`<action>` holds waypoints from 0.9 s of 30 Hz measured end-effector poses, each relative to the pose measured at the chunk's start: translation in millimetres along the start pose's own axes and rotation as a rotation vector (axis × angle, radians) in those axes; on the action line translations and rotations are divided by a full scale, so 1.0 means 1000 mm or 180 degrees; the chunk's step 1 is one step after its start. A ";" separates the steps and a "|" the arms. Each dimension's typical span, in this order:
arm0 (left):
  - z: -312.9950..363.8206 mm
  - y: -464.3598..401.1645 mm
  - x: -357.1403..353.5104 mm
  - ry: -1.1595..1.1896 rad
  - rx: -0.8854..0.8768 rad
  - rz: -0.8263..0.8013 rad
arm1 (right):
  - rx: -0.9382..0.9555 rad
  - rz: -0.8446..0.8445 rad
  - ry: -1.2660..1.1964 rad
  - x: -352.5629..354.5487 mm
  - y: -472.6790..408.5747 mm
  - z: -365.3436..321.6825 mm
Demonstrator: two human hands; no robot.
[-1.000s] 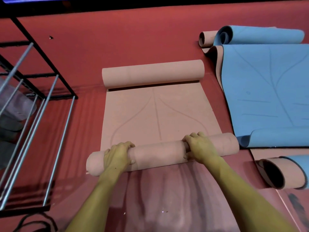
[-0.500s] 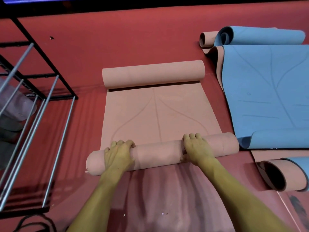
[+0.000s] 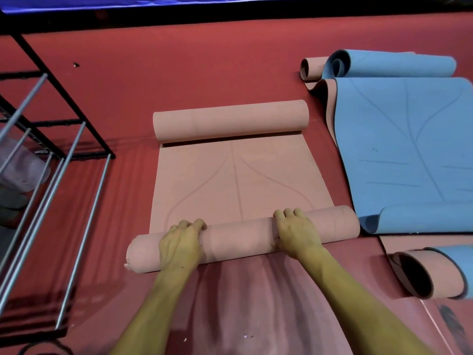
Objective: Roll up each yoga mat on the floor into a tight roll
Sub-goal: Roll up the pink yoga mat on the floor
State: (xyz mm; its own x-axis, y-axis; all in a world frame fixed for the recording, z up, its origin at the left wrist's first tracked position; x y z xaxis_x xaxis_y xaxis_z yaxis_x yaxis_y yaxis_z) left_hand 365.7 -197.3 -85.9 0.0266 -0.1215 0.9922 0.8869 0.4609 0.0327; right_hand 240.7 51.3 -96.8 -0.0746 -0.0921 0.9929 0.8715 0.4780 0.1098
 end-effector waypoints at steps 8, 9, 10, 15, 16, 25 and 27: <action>0.001 -0.004 -0.005 -0.0143 -0.0107 0.0034 | -0.0115 0.0136 0.0167 -0.004 -0.004 -0.005; 0.002 -0.004 -0.005 -0.0155 -0.0131 0.0022 | -0.0124 0.0252 0.0163 -0.005 -0.004 -0.005; 0.002 -0.006 -0.003 -0.0160 -0.0146 0.0010 | -0.0099 0.0318 0.0160 -0.007 -0.005 -0.004; 0.007 -0.007 0.000 -0.0162 -0.0211 -0.0292 | -0.0136 0.0444 0.0347 -0.009 -0.001 -0.009; 0.007 -0.006 -0.001 -0.0157 -0.0207 -0.0245 | -0.0138 0.0469 0.0342 -0.007 0.000 -0.012; 0.006 0.000 -0.021 -0.0376 -0.0055 -0.0392 | -0.0184 0.0180 0.0131 -0.018 0.004 -0.002; 0.004 0.000 -0.027 -0.0438 -0.0161 -0.0274 | -0.0073 0.0227 0.0217 -0.023 0.003 0.003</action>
State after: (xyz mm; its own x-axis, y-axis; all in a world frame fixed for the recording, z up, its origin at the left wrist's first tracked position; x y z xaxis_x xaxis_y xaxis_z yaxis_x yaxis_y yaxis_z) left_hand 363.2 -190.8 -112.1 -0.1109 -0.0356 0.9932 0.9052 0.4088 0.1157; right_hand 243.3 57.1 -119.1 0.0205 -0.1182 0.9928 0.8843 0.4654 0.0372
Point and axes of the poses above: each hand's wrist, its own y-axis away from the middle knuckle, its own x-axis out of the back of the hand, z = x × y, the point moved 2 cm from there along -y, towards the middle knuckle, and after that the axes turned 11 degrees about z, right-handed, at the moved point
